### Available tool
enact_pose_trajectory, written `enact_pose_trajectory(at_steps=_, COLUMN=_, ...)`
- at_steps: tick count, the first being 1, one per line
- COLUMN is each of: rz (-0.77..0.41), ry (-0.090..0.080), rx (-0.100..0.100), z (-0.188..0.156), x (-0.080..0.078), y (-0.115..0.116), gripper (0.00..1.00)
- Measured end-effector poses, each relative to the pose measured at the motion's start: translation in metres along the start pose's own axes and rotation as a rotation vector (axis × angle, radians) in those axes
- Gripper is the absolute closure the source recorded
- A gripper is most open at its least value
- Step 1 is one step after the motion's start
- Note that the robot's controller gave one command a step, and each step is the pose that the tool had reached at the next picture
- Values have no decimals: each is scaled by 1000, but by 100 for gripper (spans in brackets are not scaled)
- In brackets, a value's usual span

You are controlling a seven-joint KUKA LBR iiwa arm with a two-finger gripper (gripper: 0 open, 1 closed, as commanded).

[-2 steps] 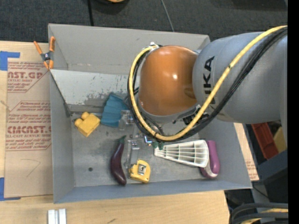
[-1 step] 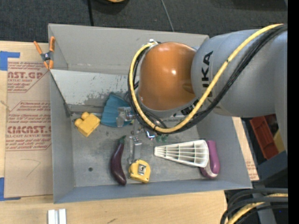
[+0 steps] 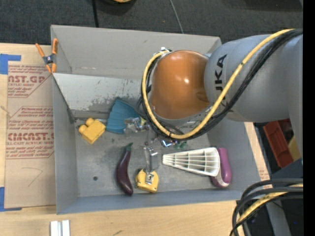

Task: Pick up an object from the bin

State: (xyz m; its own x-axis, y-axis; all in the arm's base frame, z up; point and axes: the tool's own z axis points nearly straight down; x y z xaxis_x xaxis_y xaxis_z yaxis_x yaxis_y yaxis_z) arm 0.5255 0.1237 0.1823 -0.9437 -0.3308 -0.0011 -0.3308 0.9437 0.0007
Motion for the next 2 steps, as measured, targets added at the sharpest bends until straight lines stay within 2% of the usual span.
enact_pose_trajectory(at_steps=1, rz=100, ry=-1, rx=-1, z=16, x=-4, y=-1, gripper=0)
enact_pose_trajectory(at_steps=2, rz=-78, ry=-6, rx=0, z=48, x=-28, y=-23, gripper=0)
